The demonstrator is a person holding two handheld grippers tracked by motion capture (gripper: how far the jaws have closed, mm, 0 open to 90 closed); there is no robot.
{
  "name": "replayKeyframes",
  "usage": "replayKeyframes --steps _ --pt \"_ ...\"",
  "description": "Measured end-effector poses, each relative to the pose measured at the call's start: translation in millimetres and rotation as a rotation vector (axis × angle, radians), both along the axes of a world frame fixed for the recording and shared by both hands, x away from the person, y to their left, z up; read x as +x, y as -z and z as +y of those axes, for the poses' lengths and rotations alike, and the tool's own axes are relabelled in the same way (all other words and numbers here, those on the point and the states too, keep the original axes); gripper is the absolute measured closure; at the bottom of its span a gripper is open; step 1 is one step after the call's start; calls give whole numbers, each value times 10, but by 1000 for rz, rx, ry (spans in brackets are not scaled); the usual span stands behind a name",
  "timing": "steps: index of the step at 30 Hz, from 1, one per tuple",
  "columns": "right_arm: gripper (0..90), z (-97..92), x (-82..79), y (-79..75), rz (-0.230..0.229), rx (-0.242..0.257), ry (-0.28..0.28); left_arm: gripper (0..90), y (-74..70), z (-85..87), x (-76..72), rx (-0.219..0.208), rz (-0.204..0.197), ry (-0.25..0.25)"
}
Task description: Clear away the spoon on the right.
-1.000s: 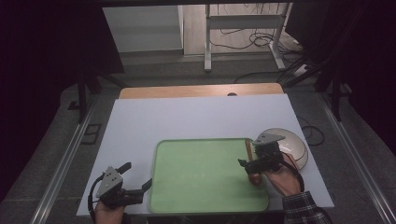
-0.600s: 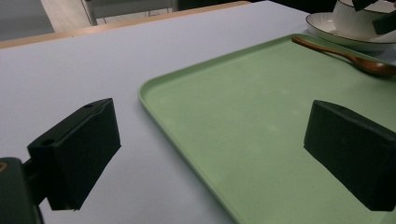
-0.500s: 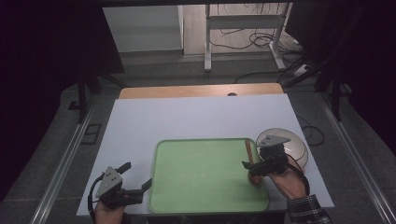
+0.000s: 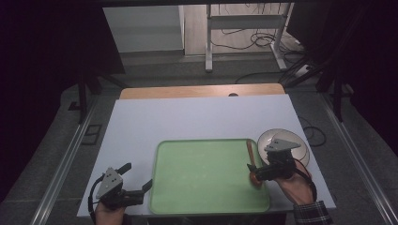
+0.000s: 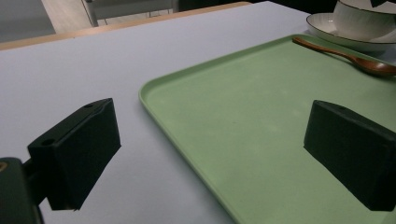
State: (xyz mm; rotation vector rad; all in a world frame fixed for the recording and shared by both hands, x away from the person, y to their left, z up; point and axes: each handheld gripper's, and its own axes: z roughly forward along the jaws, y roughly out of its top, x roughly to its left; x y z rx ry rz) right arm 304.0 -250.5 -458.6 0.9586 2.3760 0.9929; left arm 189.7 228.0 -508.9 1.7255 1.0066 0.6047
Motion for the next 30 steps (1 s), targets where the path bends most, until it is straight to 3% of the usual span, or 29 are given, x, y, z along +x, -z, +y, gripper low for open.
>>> replayKeyframes --steps 30 --pt "0 -359 -293 -71 -67 38 62 35 -4 31 -5 0 -4 -15"
